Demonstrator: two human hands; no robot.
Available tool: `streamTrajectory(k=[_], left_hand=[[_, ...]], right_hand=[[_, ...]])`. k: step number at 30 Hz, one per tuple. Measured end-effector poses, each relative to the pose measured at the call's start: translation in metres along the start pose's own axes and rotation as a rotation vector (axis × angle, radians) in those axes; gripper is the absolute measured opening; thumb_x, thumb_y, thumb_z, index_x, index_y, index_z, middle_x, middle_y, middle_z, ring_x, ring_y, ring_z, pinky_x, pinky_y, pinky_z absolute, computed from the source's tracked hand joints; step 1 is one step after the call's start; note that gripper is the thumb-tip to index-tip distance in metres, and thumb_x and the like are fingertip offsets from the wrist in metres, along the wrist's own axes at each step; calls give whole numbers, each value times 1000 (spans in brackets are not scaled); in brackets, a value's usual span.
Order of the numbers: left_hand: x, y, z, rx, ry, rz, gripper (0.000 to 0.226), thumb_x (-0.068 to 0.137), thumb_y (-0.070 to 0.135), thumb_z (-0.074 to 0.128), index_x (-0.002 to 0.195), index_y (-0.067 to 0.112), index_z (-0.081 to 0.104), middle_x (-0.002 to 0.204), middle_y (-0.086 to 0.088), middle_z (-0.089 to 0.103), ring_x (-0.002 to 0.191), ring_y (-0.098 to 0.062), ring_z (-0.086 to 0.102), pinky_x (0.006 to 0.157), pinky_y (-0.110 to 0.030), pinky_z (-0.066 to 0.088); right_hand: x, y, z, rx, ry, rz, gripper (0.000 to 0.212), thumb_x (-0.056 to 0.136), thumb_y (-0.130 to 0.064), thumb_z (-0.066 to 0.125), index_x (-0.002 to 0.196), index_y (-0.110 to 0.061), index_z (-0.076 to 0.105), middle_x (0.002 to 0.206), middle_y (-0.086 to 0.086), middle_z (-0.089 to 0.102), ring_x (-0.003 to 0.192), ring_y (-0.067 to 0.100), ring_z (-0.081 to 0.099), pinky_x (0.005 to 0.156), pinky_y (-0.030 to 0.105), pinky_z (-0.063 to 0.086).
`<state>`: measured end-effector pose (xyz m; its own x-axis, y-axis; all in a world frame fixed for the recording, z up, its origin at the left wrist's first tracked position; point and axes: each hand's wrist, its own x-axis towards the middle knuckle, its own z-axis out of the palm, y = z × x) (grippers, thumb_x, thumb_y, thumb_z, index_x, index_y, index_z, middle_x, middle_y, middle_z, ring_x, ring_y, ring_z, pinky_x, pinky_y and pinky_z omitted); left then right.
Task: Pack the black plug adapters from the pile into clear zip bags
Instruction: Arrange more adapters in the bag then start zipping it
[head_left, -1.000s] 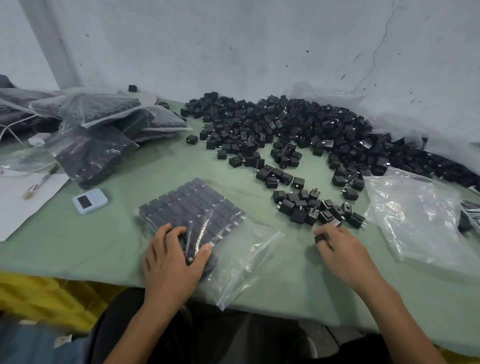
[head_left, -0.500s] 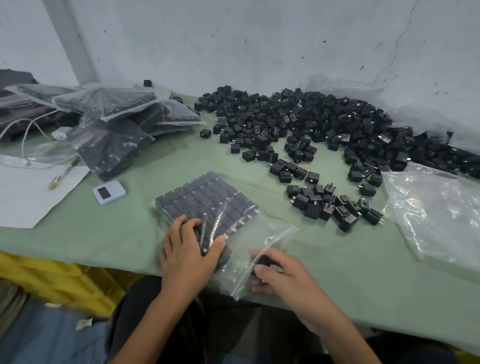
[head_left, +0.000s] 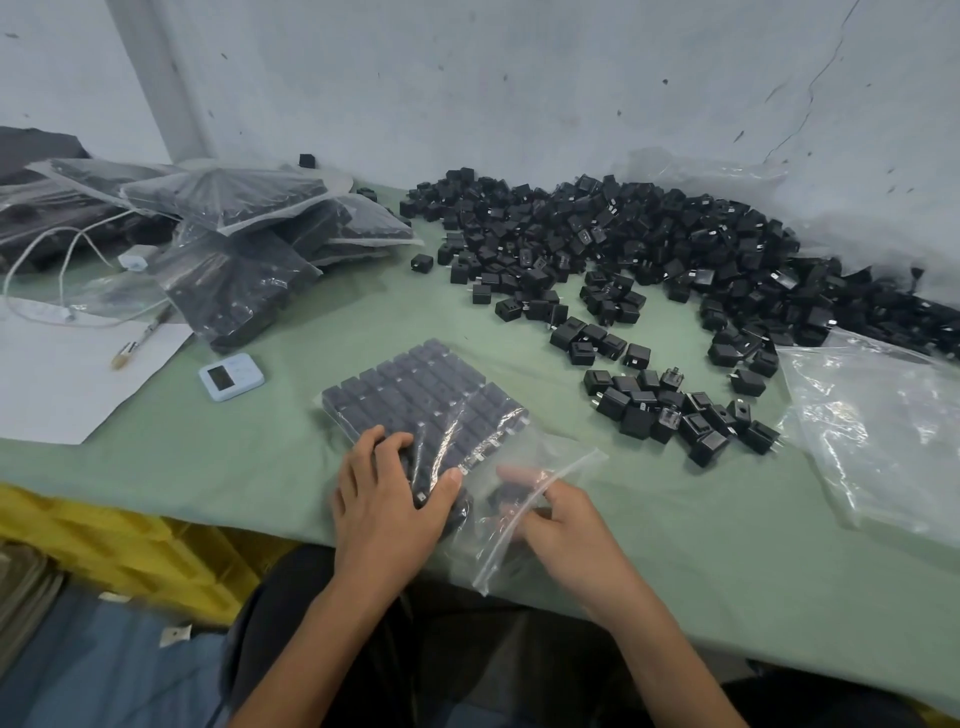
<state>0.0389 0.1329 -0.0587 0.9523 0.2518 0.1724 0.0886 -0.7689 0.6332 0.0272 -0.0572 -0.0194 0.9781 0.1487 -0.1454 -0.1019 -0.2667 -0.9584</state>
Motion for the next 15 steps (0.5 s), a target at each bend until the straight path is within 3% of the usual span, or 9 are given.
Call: streamTrajectory(k=[3, 6, 9, 11, 13, 15], left_hand=[[0, 1, -1, -1, -2, -8, 65, 85, 70, 52, 137, 35, 33, 155, 11, 14, 145, -15, 14, 118, -44, 17], [0, 3, -1, -2, -2, -12, 66, 86, 69, 53, 138, 33, 34, 156, 10, 14, 145, -16, 14, 118, -44, 16], [0, 3, -2, 0, -7, -9, 66, 86, 69, 52, 138, 33, 33, 155, 10, 13, 145, -15, 12, 118, -44, 16], [0, 3, -2, 5, -13, -5, 66, 86, 69, 50, 139, 33, 32, 155, 11, 12, 144, -13, 11, 118, -44, 16], [0, 3, -2, 2, -11, -7, 66, 86, 70, 50, 139, 34, 32, 155, 11, 12, 145, -14, 12, 118, -44, 16], [-1, 2, -2, 4, -11, -9, 67, 86, 70, 50, 139, 33, 33, 155, 11, 12, 145, -15, 12, 118, -44, 16]], right_hand=[[3, 1, -6, -267, 54, -123, 23, 91, -20, 69, 94, -43, 68, 103, -15, 71, 89, 7, 68, 83, 28, 57], [5, 1, -14, -480, 37, -202, 23, 96, -21, 59, 97, -41, 69, 105, -17, 67, 91, 4, 63, 85, 31, 53], [6, 0, -20, -459, -111, -177, 42, 94, -16, 59, 116, -52, 54, 103, -21, 69, 79, 0, 61, 79, 21, 50], [8, 1, -23, -488, -186, -187, 47, 94, -17, 60, 129, -48, 53, 106, -23, 65, 90, -2, 58, 85, 17, 46], [11, 2, -23, -482, -186, -208, 40, 93, -15, 62, 125, -39, 59, 108, -22, 59, 105, 3, 55, 95, 25, 46], [11, 3, -16, -416, -104, -202, 44, 91, -11, 63, 112, -49, 59, 111, -11, 57, 100, 7, 59, 93, 30, 51]])
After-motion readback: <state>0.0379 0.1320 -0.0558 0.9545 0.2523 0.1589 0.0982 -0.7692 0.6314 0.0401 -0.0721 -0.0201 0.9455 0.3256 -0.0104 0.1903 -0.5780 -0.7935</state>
